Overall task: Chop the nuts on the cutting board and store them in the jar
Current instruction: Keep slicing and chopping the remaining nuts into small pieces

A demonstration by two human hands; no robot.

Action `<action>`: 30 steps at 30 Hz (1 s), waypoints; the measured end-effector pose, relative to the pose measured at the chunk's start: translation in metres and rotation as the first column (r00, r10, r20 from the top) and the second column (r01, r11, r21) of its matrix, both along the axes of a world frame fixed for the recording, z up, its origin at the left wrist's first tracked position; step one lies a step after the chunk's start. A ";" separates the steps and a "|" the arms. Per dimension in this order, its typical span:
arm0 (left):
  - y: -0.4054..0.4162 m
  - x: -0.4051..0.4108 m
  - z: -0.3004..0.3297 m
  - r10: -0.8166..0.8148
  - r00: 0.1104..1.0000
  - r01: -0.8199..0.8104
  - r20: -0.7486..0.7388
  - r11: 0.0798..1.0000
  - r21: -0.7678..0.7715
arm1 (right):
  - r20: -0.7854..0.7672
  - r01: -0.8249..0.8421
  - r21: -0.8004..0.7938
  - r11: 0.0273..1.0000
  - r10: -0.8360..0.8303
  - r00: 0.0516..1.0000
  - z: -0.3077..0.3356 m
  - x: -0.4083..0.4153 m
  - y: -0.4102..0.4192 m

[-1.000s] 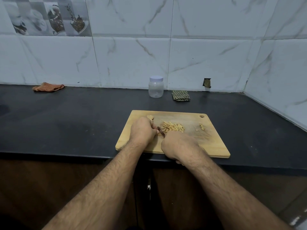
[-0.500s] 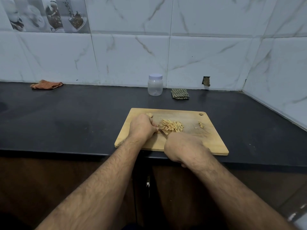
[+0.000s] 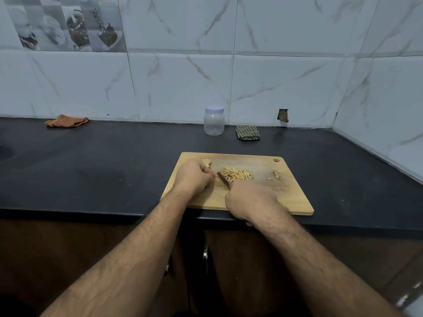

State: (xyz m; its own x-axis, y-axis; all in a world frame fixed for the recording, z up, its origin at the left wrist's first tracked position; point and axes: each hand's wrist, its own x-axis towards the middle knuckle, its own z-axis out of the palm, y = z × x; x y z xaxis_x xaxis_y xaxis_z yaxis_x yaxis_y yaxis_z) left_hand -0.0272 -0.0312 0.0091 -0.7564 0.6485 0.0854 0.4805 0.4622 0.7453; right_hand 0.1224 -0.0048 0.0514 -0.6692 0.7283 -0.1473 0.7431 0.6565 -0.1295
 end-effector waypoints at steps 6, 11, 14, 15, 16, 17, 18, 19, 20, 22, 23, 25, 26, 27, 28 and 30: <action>-0.007 -0.014 -0.003 0.185 0.979 -0.174 -0.091 0.977 0.120 | -0.018 0.010 -0.030 0.999 -0.011 1.000 -0.003 -0.006 0.005; -0.004 -0.022 -0.007 0.182 0.972 -0.178 -0.145 0.983 0.046 | -0.030 0.062 -0.003 0.998 -0.062 0.998 0.000 -0.007 0.018; 0.000 -0.021 -0.006 0.165 0.969 -0.166 -0.184 0.986 0.007 | -0.054 0.053 -0.062 0.997 -0.057 0.997 -0.003 -0.010 0.016; 0.001 -0.021 -0.006 0.160 0.967 -0.164 -0.197 0.986 -0.002 | -0.053 0.056 -0.090 0.994 -0.060 0.997 -0.005 -0.011 0.015; 0.001 -0.022 -0.005 0.154 0.966 -0.160 -0.207 0.987 -0.010 | -0.050 0.058 -0.109 0.992 -0.064 0.997 -0.006 -0.012 0.015; 0.002 -0.023 -0.005 0.145 0.967 -0.152 -0.210 0.988 -0.016 | -0.048 0.062 -0.118 0.991 -0.068 0.996 -0.007 -0.012 0.016; 0.003 -0.023 -0.004 0.131 0.969 -0.138 -0.210 0.990 -0.016 | -0.048 0.065 -0.120 0.991 -0.072 0.996 -0.006 -0.012 0.016; 0.004 -0.023 -0.004 0.115 0.971 -0.120 -0.209 0.993 -0.011 | -0.048 0.066 -0.116 0.991 -0.072 0.996 -0.006 -0.012 0.016; 0.005 -0.022 -0.003 0.097 0.972 -0.100 -0.214 0.995 -0.006 | -0.048 0.065 -0.112 0.992 -0.070 0.996 -0.006 -0.012 0.016; 0.009 -0.021 -0.003 0.050 0.970 -0.052 -0.237 0.999 -0.002 | -0.055 0.060 -0.109 0.992 -0.066 0.996 -0.007 -0.012 0.016; 0.011 -0.021 -0.003 0.029 0.968 -0.032 -0.251 0.999 -0.011 | -0.062 0.060 -0.115 0.992 -0.067 0.996 -0.008 -0.011 0.017; 0.012 -0.020 -0.002 -0.011 0.953 -0.008 -0.301 0.998 -0.062 | -0.083 0.062 -0.130 0.990 -0.074 0.994 -0.010 -0.010 0.019; 0.012 -0.020 0.000 -0.028 0.943 -0.003 -0.331 0.996 -0.091 | -0.092 0.058 -0.135 0.989 -0.070 0.993 -0.011 -0.010 0.020; 0.012 -0.019 0.001 -0.039 0.935 -0.001 -0.352 0.994 -0.113 | -0.101 0.050 -0.137 0.989 -0.064 0.993 -0.012 -0.009 0.021; 0.012 -0.019 0.003 -0.047 0.930 0.000 -0.365 0.992 -0.128 | -0.109 0.044 -0.138 0.989 -0.060 0.992 -0.012 -0.009 0.021; 0.010 -0.018 0.007 -0.046 0.923 -0.012 -0.382 0.989 -0.148 | -0.117 0.041 -0.143 0.989 -0.058 0.991 -0.013 -0.009 0.022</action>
